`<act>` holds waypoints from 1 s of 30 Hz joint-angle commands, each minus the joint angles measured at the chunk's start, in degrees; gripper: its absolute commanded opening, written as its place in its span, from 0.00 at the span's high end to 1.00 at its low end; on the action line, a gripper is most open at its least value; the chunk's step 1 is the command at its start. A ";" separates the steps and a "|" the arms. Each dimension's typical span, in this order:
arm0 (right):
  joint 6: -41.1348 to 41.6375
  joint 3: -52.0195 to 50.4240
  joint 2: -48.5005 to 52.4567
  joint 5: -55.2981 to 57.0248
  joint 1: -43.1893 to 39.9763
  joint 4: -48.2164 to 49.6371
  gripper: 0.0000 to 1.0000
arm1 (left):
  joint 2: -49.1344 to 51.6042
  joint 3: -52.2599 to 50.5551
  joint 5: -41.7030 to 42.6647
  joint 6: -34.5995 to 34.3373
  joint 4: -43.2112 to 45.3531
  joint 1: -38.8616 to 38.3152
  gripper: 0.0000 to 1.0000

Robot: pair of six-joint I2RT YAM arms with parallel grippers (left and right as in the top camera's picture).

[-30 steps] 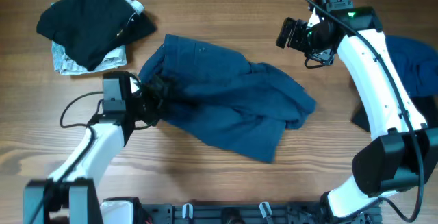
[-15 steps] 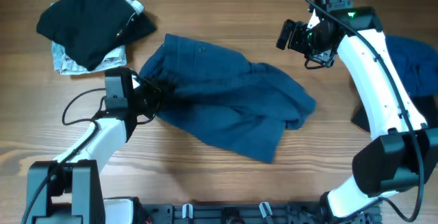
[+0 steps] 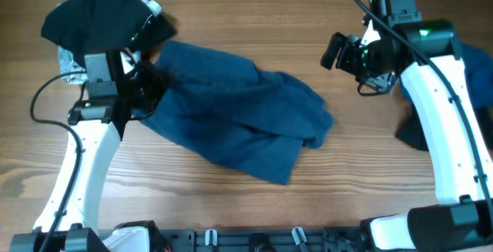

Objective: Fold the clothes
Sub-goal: 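Grasp the trousers' left end with the left gripper and right end with the right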

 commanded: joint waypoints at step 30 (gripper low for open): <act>-1.22 -40.30 -0.63 -22.93 -1.57 42.73 0.96 | -0.37 0.85 -2.21 4.94 -2.82 3.37 0.96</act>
